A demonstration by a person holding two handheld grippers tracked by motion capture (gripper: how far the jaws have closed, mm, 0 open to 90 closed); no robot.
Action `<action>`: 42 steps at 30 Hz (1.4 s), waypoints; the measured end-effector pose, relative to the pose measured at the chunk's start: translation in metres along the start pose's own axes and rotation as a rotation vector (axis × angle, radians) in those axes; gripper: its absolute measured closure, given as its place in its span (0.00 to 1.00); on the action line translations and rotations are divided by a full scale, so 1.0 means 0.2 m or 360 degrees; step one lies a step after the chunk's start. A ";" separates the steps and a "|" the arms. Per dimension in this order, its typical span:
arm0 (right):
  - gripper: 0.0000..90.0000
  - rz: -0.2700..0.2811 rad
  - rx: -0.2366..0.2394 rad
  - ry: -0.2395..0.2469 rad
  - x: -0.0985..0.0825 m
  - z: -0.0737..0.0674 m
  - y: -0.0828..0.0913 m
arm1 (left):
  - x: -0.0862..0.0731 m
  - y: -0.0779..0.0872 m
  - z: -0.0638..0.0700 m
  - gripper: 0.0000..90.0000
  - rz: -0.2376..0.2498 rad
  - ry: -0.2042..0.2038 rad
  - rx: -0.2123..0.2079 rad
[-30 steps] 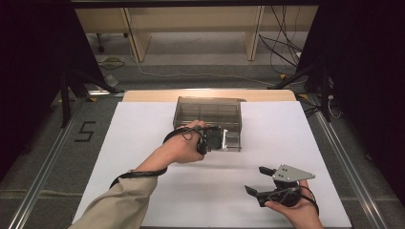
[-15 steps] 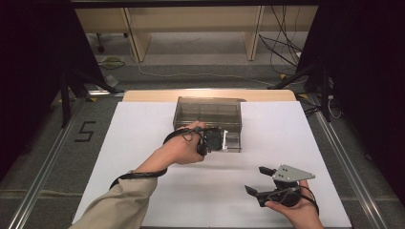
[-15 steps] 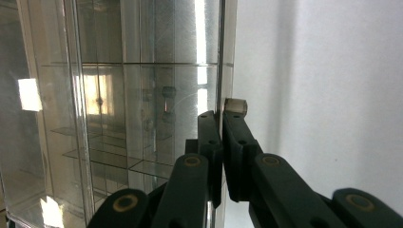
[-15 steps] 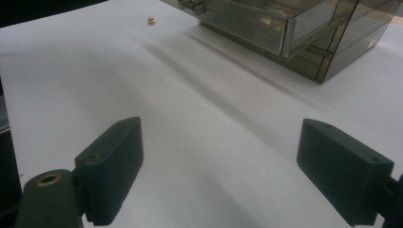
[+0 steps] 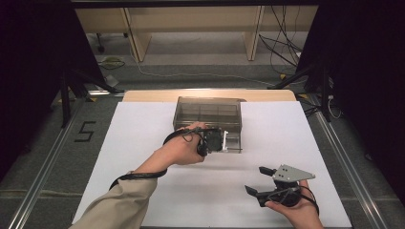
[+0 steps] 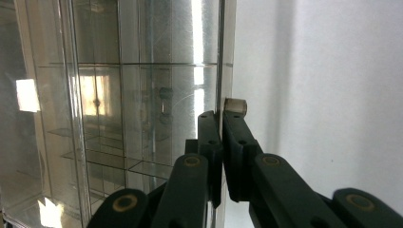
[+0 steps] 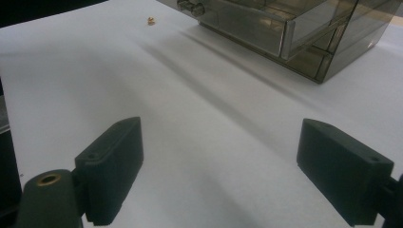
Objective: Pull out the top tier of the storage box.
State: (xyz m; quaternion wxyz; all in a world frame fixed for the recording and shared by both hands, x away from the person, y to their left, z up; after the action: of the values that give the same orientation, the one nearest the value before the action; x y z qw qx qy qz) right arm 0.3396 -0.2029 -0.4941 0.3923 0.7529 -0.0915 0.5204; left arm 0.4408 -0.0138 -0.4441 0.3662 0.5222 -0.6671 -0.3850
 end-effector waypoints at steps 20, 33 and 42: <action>0.18 -0.0002 -0.0001 0.0005 0.00 0.00 0.00 | -0.02 0.04 -0.02 0.60 0.0123 0.0190 0.0035; 0.18 -0.0001 -0.0002 0.0000 0.00 0.00 0.00 | -0.10 0.07 0.01 0.27 0.0365 0.0410 0.0093; 0.18 -0.0004 -0.0003 0.0003 0.00 0.00 0.00 | -0.16 0.07 0.08 0.16 0.0538 0.0554 0.0101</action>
State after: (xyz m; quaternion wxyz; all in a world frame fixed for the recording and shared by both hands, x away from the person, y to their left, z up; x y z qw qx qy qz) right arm 0.3394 -0.2030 -0.4943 0.3938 0.7521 -0.0908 0.5206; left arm 0.4273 0.0214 -0.4414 0.5181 0.4729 -0.6836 -0.2014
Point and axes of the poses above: each handheld gripper's, and its own axes: y roughly backward along the jaws, x roughly out of its top, z roughly to its right, the point moved 7 cm from there along -y, roughly forward along the jaws, and after that the axes turned 6 degrees about -y, right-handed, at the moved point
